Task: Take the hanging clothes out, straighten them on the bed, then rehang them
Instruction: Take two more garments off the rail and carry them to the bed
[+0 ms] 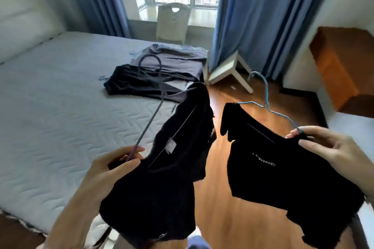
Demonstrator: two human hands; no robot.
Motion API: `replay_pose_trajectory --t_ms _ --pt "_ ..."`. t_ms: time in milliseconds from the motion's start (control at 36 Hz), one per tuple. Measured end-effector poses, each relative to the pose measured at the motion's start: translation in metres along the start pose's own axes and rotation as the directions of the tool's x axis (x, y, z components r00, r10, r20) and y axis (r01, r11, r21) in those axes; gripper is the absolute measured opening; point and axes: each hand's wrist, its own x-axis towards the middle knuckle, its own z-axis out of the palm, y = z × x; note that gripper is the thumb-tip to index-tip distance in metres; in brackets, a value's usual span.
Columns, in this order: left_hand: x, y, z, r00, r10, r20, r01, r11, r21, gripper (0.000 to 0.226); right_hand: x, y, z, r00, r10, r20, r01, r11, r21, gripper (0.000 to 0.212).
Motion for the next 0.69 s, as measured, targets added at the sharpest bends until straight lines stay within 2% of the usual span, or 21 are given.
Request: replay_pose_trajectory --t_ms 56,83,167,194,250,306,333,361,417,444,472,500,528,583,611,639,667,694 --pt "0.007 -0.002 -0.016 0.997 -0.001 -0.074 0.004 0.999 0.047 0.042 0.039 -0.002 0.010 0.994 -0.054 0.091 0.052 0.999 0.015 0.071" --pt "0.010 -0.003 -0.024 0.994 -0.005 -0.109 0.012 0.998 0.067 0.043 0.060 -0.005 0.017 0.986 -0.077 0.147 0.074 0.997 0.026 0.066" --pt "0.020 -0.009 -0.046 0.980 -0.034 -0.197 0.054 0.994 0.097 0.037 0.124 -0.023 0.041 0.944 -0.104 0.314 0.106 0.994 0.009 0.024" --pt "0.022 -0.010 -0.051 0.972 -0.062 -0.227 0.085 0.992 0.091 0.036 0.143 -0.029 0.049 0.925 -0.112 0.363 0.120 0.993 0.001 0.018" --pt "0.026 -0.009 -0.062 0.964 -0.064 -0.256 0.091 0.991 0.095 0.032 0.179 -0.041 0.064 0.888 -0.139 0.437 0.163 0.987 -0.016 0.024" --pt "0.029 -0.009 -0.077 0.950 -0.072 -0.304 0.110 0.988 0.112 0.009 0.217 -0.048 0.079 0.856 -0.162 0.491 0.190 0.982 -0.008 0.055" --pt "0.029 -0.015 -0.086 0.957 -0.057 -0.286 0.104 0.983 0.153 0.029 0.235 -0.053 0.089 0.835 -0.173 0.522 0.206 0.979 -0.006 0.059" --pt "0.028 -0.007 -0.088 0.952 -0.086 -0.294 0.133 0.980 0.147 0.036 0.253 -0.060 0.100 0.819 -0.181 0.544 0.220 0.976 -0.006 0.048" --pt "0.031 -0.010 -0.102 0.930 -0.089 -0.357 0.153 0.976 0.153 0.007 0.290 -0.071 0.123 0.769 -0.201 0.607 0.261 0.965 -0.012 0.007" --pt "0.033 -0.019 -0.113 0.925 -0.103 -0.366 0.176 0.970 0.171 0.027 0.308 -0.074 0.136 0.761 -0.214 0.612 0.297 0.954 -0.036 0.023" --pt "0.037 -0.013 -0.114 0.911 -0.103 -0.400 0.183 0.969 0.167 0.034 0.325 -0.078 0.149 0.739 -0.236 0.631 0.340 0.939 -0.047 0.031" --pt "0.037 -0.023 -0.126 0.893 -0.109 -0.437 0.202 0.964 0.173 0.026 0.342 -0.081 0.163 0.731 -0.249 0.635 0.370 0.927 -0.063 0.033" --pt "0.040 -0.019 -0.128 0.869 -0.113 -0.482 0.227 0.956 0.185 0.006 0.359 -0.083 0.178 0.721 -0.264 0.640 0.398 0.915 -0.071 0.034" --pt "0.046 -0.026 -0.139 0.847 -0.114 -0.520 0.261 0.940 0.219 0.037 0.394 -0.087 0.210 0.709 -0.283 0.646 0.435 0.896 -0.086 0.032" --pt "0.051 -0.035 -0.145 0.822 -0.099 -0.561 0.257 0.943 0.210 0.031 0.413 -0.089 0.227 0.701 -0.299 0.647 0.468 0.878 -0.101 0.032" --pt "0.057 -0.039 -0.151 0.786 -0.113 -0.608 0.296 0.932 0.211 0.012 0.430 -0.090 0.243 0.693 -0.324 0.644 0.505 0.856 -0.111 0.032" --pt "0.062 -0.046 -0.159 0.774 -0.131 -0.620 0.326 0.921 0.212 0.009 0.447 -0.091 0.259 0.689 -0.333 0.644 0.524 0.843 -0.125 0.033" --pt "0.070 -0.047 -0.162 0.753 -0.134 -0.644 0.359 0.904 0.232 0.017 0.466 -0.091 0.275 0.687 -0.343 0.640 0.542 0.829 -0.137 0.033"
